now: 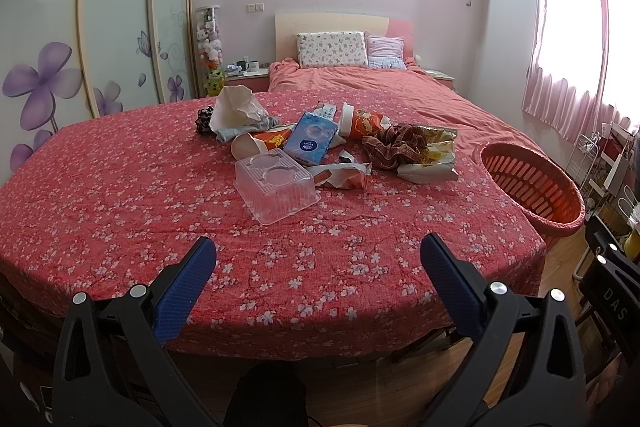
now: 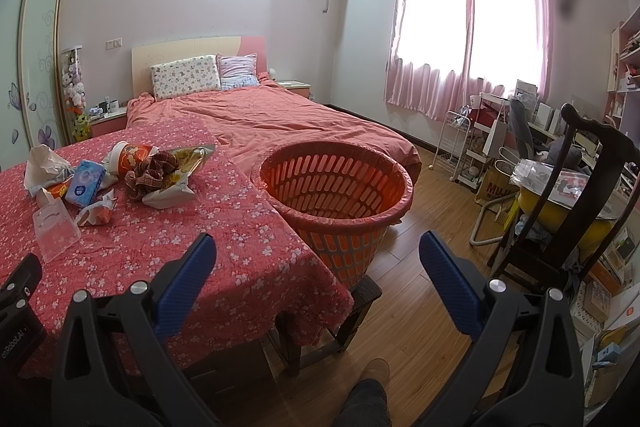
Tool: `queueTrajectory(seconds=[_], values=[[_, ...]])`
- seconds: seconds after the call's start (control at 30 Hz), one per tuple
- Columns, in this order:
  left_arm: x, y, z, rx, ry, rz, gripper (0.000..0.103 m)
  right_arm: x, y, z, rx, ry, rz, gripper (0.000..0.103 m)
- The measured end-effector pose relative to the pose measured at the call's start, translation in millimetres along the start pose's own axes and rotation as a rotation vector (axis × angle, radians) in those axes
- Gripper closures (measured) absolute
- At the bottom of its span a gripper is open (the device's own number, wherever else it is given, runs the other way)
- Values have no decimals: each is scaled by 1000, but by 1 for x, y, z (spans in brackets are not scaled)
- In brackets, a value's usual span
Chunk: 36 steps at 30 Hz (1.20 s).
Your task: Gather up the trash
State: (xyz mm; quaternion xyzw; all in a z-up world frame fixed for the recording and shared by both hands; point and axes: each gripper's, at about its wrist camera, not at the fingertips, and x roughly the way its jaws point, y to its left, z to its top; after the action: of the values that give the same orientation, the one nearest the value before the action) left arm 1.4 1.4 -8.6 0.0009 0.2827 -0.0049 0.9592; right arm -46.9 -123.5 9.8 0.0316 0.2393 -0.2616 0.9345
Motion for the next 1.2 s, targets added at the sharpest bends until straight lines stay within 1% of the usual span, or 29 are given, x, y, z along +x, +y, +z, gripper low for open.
queueTrajectory(seconds=[0.67,1.07,1.2], values=[[0,0,1,0,2,0,2,1,-1,0,1,1,1,4],[3,-3,-7,-4,11,-3,2,3,-2,-1,2,2,2,4],[5,0,-5,-10,19,-8,2,3,-1,-1,3,3,15,4]])
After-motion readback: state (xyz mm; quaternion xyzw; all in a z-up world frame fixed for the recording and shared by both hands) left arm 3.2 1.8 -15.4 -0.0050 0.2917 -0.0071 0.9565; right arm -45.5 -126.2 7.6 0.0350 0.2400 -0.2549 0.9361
